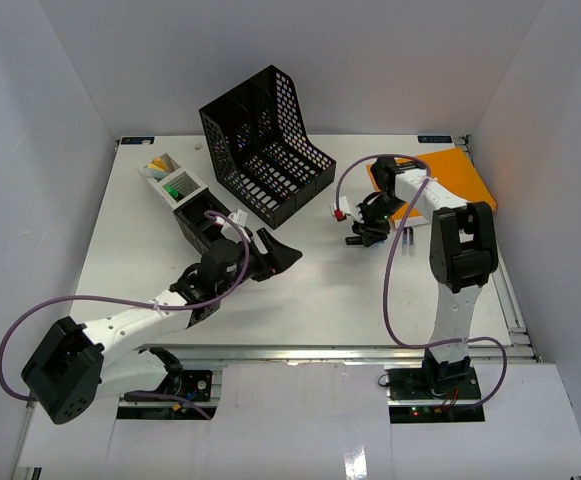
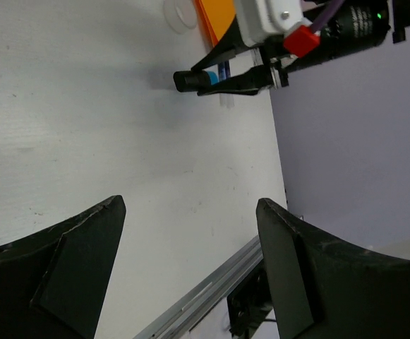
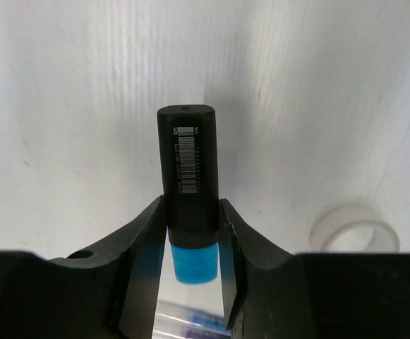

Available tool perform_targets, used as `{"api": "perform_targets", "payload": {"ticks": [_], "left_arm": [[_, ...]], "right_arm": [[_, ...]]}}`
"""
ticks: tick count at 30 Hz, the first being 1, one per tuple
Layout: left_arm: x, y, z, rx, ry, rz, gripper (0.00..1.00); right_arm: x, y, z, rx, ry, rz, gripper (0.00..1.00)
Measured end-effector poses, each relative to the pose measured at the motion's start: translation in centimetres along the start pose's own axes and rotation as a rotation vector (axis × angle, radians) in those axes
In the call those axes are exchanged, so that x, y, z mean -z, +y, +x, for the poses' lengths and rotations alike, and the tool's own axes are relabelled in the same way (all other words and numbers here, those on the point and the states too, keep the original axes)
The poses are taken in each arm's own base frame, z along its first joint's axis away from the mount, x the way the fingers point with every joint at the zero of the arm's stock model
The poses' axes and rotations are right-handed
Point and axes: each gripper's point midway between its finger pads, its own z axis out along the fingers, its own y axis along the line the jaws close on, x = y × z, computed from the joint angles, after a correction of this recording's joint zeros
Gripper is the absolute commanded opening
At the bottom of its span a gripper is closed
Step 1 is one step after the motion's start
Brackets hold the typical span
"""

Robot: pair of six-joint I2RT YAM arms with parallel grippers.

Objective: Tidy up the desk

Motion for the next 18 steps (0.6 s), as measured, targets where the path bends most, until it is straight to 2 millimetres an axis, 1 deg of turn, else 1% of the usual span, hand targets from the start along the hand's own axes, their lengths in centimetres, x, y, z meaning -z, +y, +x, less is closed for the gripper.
{"api": "perform_targets", "payload": {"ticks": [1,3,5,7,11,16,18], "left_arm": [[-0.3,0.2,-0.1,0.018,-0.011,-0.01,0.86],[-0.8,0.2,-0.5,0.051,-0.04,-0.024,0.86],[-1.2,0.0,-1.5,0.083,-0.086,-0.032,0.86],[-1.5,-0.5,-2.6,0.11,-0.134,-0.031,0.86],[-2.2,-1.0,-4.4,0.148,-0.21,-0.03,0.85],[-3.5,-0.9,-5.0,0.17,-0.236,-0.056,0.84],[-3.7,-0.7,-5.0,0.177,-0.24,-0.064,0.83]], "right_arm": [[0.2,0.2,-1.1,-0.02,-0.027,0.0,0.08],[0.6,0.7,-3.4,-0.065,-0.089,-0.002,0.08],[1.2,0.9,-5.6,-0.135,-0.159,0.0,0.08],[2.0,1.0,-7.3,-0.193,-0.222,0.004,0.08],[3.1,2.1,-10.7,-0.268,-0.306,0.007,0.08],[4.0,3.9,-15.7,-0.331,-0.384,0.027,0.08],[4.4,4.3,-17.6,-0.343,-0.418,0.036,0.08]]}}
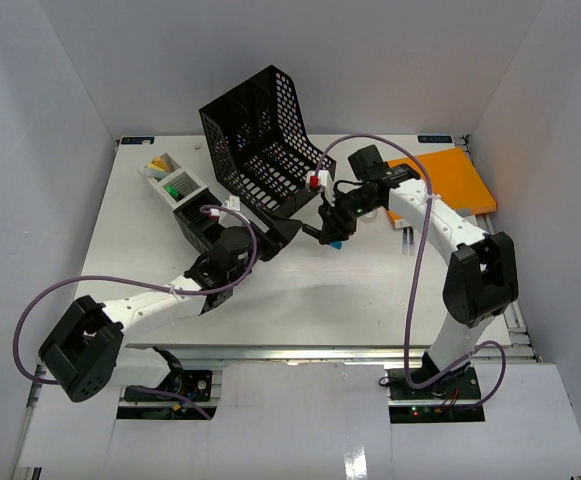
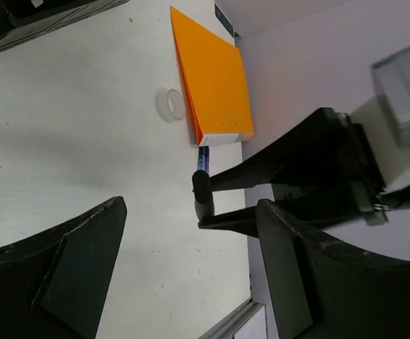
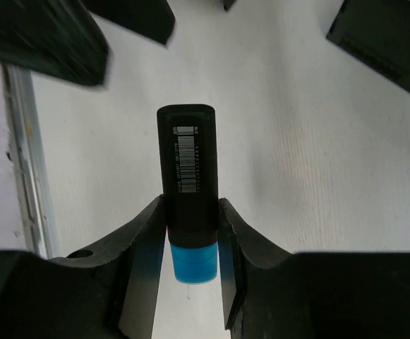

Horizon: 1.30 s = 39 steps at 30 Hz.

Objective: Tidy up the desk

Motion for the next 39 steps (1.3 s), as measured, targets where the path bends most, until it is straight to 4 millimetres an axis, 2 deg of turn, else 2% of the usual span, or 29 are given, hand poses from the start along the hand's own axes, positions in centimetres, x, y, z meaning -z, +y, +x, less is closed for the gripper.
{"api": "perform_targets", "payload": {"ticks": [3,9,13,14,16,19,20,22,25,27,28,30,32,35,36,39], "left_arm": [[-0.2,0.4,0.0,0.007,-0.008,-0.015,0.79],[-0.4,0.2,-0.3,0.017,-0.021,-0.018,0.6],[-0.2,0.3,-0.6,0.018,-0.031,-0.028,0.34],[-0.1,0.2,-0.7,0.015,-0.034,-0.029,0.32],[0.2,0.1,-1.0,0.015,-0.042,-0.029,0.2],[0.6,0.0,-1.4,0.005,-0.055,-0.034,0.09],[0.7,0.0,-1.6,0.001,-0.058,-0.035,0.05],[1.1,-0.1,-1.8,-0.021,-0.062,-0.037,0.01],[1.7,0.1,-2.4,-0.081,-0.067,-0.056,0.0],[2.2,0.0,-3.5,-0.134,-0.078,-0.075,0.0],[2.3,-0.1,-4.5,-0.163,-0.088,-0.086,0.0],[2.6,0.5,-8.1,-0.226,-0.139,-0.135,0.0],[3.3,1.7,-13.7,-0.275,-0.232,-0.211,0.0],[5.3,3.6,-22.0,-0.346,-0.377,-0.336,0.0],[6.0,4.0,-24.3,-0.373,-0.413,-0.373,0.0],[6.9,4.9,-29.4,-0.436,-0.48,-0.448,0.0]], "right_arm": [[-0.5,0.7,-2.0,-0.015,-0.038,0.02,0.08],[-2.2,1.9,-4.2,-0.04,-0.058,0.034,0.1],[-3.2,3.1,-4.9,-0.049,-0.059,0.021,0.11],[-3.4,3.3,-5.0,-0.053,-0.058,0.017,0.12],[-3.5,3.5,-5.2,-0.06,-0.062,0.012,0.16],[-3.4,3.6,-5.7,-0.058,-0.074,0.009,0.32],[-3.5,3.7,-5.8,-0.055,-0.077,0.005,0.47],[-3.5,3.9,-6.0,-0.046,-0.081,-0.002,0.68],[-3.5,3.7,-5.8,-0.022,-0.077,0.001,0.78],[-3.3,3.6,-5.8,-0.007,-0.074,0.011,0.83],[-3.1,3.4,-5.8,0.006,-0.076,0.021,0.84],[-2.3,3.4,-5.6,0.034,-0.082,0.04,0.85],[-1.1,3.9,-5.5,0.068,-0.094,0.054,0.85],[0.8,4.5,-5.4,0.115,-0.124,0.072,0.85],[1.3,4.6,-5.3,0.125,-0.134,0.076,0.85],[2.0,4.7,-4.4,0.139,-0.146,0.08,0.85]]}}
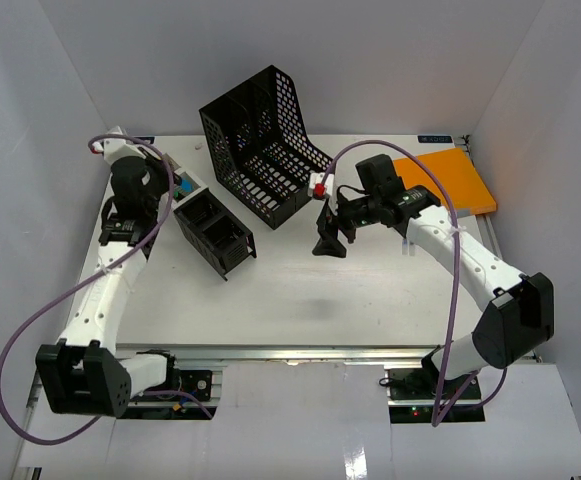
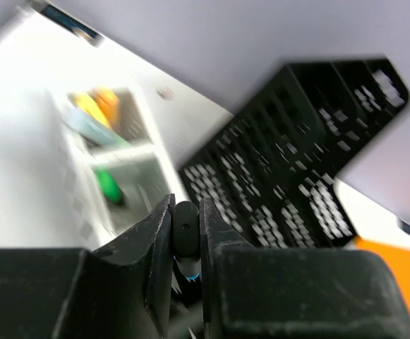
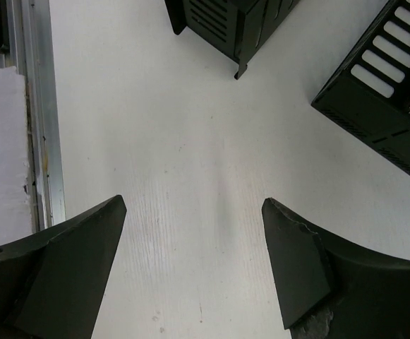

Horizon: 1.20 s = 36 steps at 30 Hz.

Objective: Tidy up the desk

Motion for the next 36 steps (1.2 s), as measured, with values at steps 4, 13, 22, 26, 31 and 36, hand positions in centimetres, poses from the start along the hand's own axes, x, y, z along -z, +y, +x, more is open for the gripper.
{"api": "perform_targets", "payload": {"ticks": [4,13,22,26,31,36], "left_arm": [[-3.8,3.1,-1.6,-0.069,-0.005,-0.076,0.0],[-10.8,6.5,4.0,-0.143,0.164,-0.121,0.03],[-11.6,6.3,6.4,-0.151,0.233,-0.068,0.81],[-10.9,5.5,6.6,-0.155,0.241,-0.013,0.85],[-7.8,3.8,5.6,-0.157,0.223,0.077,0.88],[-2.7,0.6,2.6,-0.129,0.127,0.227,0.9]], "right_arm": [[0.2,-0.1,1.8,-0.022,0.013,-0.005,0.84],[2.5,-2.4,3.6,-0.07,-0.003,0.053,0.84],[6.7,-7.4,7.6,-0.287,0.054,0.309,0.78],[9.7,-10.3,12.3,-0.529,0.132,0.542,0.69],[12.5,-11.0,17.8,-0.766,0.238,0.77,0.58],[13.9,-12.3,21.3,-0.891,0.308,0.887,0.37]]}}
